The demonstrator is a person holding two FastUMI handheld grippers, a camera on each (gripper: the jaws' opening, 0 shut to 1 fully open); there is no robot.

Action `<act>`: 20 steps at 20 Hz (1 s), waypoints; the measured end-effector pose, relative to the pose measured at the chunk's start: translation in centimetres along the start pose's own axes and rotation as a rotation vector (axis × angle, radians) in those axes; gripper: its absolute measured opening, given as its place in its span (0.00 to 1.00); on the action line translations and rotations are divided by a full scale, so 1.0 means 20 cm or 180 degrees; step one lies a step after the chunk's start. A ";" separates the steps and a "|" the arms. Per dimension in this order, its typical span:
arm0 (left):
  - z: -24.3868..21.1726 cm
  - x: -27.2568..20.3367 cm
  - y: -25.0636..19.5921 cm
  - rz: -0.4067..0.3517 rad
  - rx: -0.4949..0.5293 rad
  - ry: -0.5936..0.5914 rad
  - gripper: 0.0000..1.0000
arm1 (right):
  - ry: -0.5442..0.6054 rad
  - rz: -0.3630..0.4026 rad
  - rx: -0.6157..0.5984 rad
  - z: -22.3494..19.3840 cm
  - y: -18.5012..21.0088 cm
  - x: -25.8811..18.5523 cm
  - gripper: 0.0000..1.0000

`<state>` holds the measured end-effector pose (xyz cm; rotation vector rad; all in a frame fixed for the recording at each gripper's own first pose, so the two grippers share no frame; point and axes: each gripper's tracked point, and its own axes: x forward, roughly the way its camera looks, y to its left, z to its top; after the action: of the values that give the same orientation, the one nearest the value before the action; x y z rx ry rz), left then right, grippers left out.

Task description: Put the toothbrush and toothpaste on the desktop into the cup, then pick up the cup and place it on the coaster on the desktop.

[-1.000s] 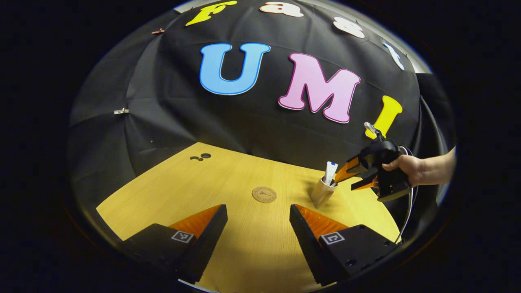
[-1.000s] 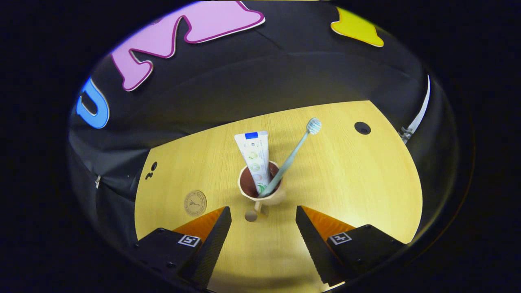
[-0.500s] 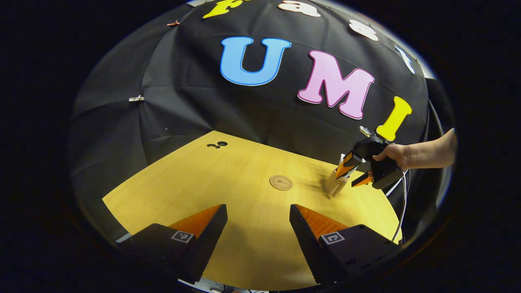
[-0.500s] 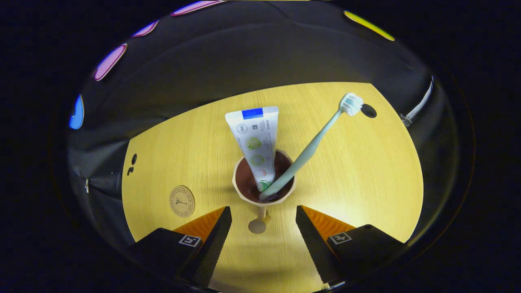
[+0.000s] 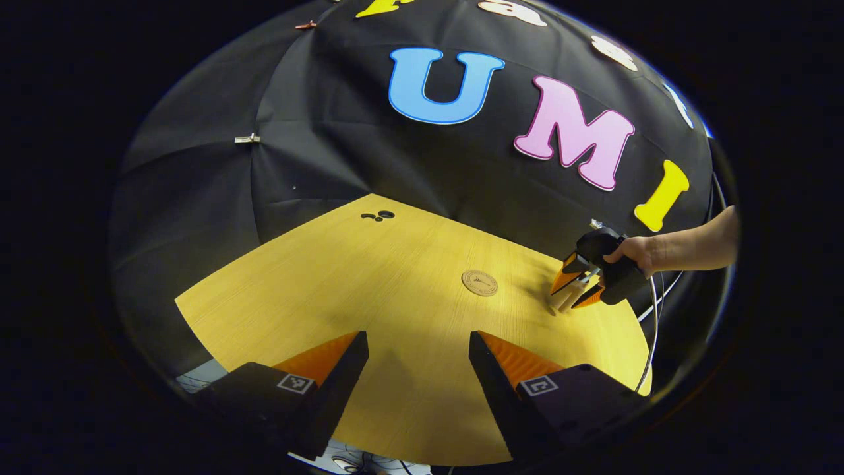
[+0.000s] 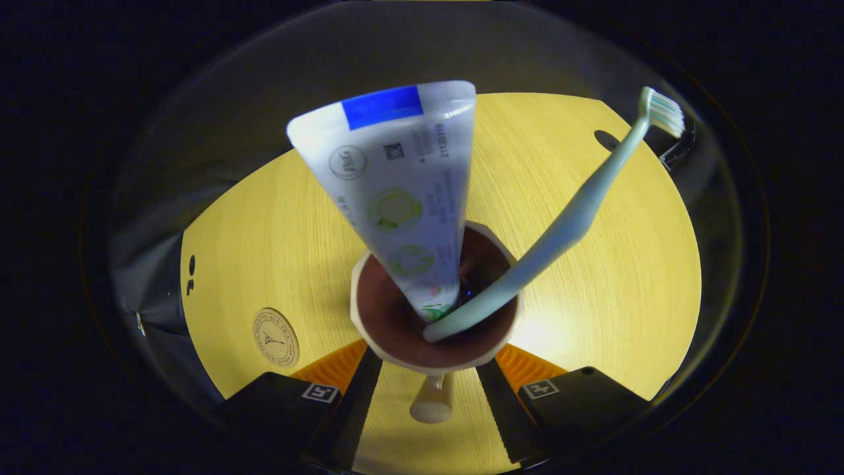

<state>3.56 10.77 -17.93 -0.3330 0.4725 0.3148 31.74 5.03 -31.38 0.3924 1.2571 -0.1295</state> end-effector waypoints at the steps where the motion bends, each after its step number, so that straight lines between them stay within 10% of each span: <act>1: -0.02 -0.01 0.00 0.0002 -0.0014 0.0018 0.97 | 0.0003 -0.0030 -0.0022 0.00 -0.01 0.02 0.85; 7: -0.08 -0.02 -0.03 -0.0017 -0.0006 0.0104 0.98 | 0.0025 -0.0070 -0.0109 -0.01 -0.05 0.04 0.60; 9: -0.10 -0.02 -0.04 -0.0035 0.0015 0.0140 0.97 | -0.0025 -0.0060 -0.0262 0.00 -0.06 0.03 0.29; 20: -0.19 -0.06 -0.07 -0.0107 0.0126 0.0249 0.98 | -0.0337 0.0002 -0.1154 -0.04 -0.03 -0.01 0.30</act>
<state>1.67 7.90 -20.17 -0.3153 0.5489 0.2601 30.82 4.76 -31.59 0.0715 1.1475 0.0775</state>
